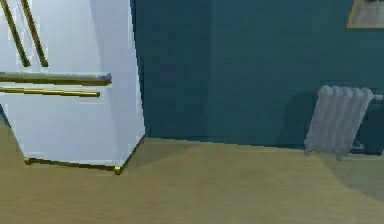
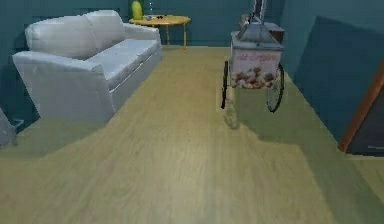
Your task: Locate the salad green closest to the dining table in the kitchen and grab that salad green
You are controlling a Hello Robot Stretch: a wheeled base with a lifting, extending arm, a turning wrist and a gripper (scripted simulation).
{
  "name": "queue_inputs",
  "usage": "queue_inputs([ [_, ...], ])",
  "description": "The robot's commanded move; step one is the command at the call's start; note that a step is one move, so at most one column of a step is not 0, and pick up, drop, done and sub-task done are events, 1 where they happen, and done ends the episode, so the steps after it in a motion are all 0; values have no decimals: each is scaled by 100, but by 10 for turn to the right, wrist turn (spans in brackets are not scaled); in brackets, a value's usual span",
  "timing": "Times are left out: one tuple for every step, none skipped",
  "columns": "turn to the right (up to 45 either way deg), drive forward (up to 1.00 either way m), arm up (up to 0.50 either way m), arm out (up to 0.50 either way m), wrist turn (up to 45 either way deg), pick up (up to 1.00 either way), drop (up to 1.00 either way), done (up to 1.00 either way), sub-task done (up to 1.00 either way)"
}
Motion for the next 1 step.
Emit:
queue_inputs([
  [0, 10, 0, 0, 0, 0, 0, 0, 0],
])
